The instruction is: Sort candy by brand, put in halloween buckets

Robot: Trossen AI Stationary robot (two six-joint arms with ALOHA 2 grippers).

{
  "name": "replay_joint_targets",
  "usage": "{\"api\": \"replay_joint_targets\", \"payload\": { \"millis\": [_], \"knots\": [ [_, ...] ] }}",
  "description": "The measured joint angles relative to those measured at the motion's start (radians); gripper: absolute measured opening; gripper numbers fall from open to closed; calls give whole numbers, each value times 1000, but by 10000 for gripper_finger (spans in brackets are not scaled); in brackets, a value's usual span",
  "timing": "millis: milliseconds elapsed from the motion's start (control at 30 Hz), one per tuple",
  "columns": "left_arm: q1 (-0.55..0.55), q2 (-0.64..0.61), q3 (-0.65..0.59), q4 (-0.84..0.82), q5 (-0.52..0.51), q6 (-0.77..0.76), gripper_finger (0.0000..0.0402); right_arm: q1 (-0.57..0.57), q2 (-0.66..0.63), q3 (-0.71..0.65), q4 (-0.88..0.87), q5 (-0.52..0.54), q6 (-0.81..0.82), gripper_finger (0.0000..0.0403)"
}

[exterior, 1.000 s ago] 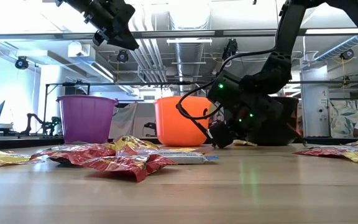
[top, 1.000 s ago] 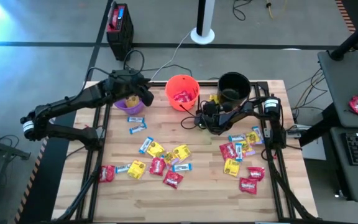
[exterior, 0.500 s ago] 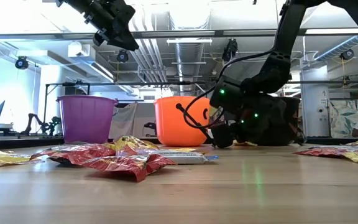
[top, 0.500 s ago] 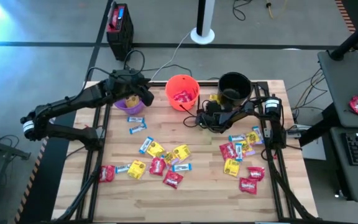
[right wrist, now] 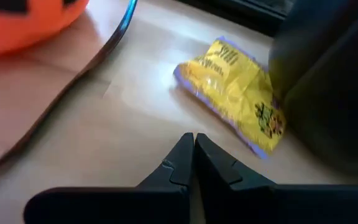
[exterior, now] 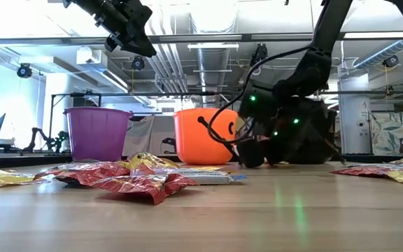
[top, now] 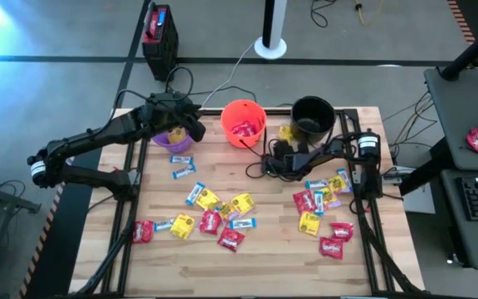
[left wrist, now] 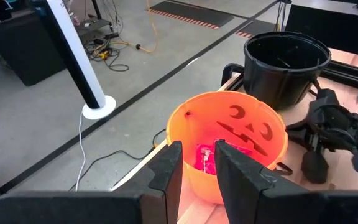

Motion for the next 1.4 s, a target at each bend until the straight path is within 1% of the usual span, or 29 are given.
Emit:
{"api": "replay_joint_targets", "payload": {
  "millis": [67, 133, 200, 267, 400, 467, 633, 833, 1033, 1133, 1300, 1400],
  "knots": [
    [0, 0, 0, 0, 0, 0, 78, 16, -18, -3, -4, 30, 18, 9],
    [0, 0, 0, 0, 0, 0, 78, 23, -19, -4, 5, 108, 19, 9],
    [0, 0, 0, 0, 0, 0, 78, 12, -7, -4, 8, 102, 33, 9],
    [0, 0, 0, 0, 0, 0, 78, 0, 18, -4, 10, 86, 87, 9],
    [0, 0, 0, -1, 0, 0, 78, -2, 50, -3, 25, 150, 171, 9],
    [0, 0, 0, -4, 0, 0, 78, -3, 50, -3, 38, 160, 173, 9],
    [0, 10, 0, -6, 0, 0, 78, -9, 53, -3, 100, 232, 137, 9],
    [0, 38, 0, -6, 0, 0, 78, -43, 52, -3, 188, 239, 11, 9],
    [0, 32, 0, -6, -1, 0, 78, -73, 51, -2, 195, 239, 2, 9],
    [0, 18, 0, -5, -33, 0, 78, -101, 51, -2, 195, 237, 8, 9],
    [0, 11, 27, -28, -106, 7, 78, -147, 50, -2, 197, 205, 29, 9],
    [0, 11, 50, -40, -107, 36, 78, -163, 53, -1, 194, 132, 31, 9]
  ]
}}
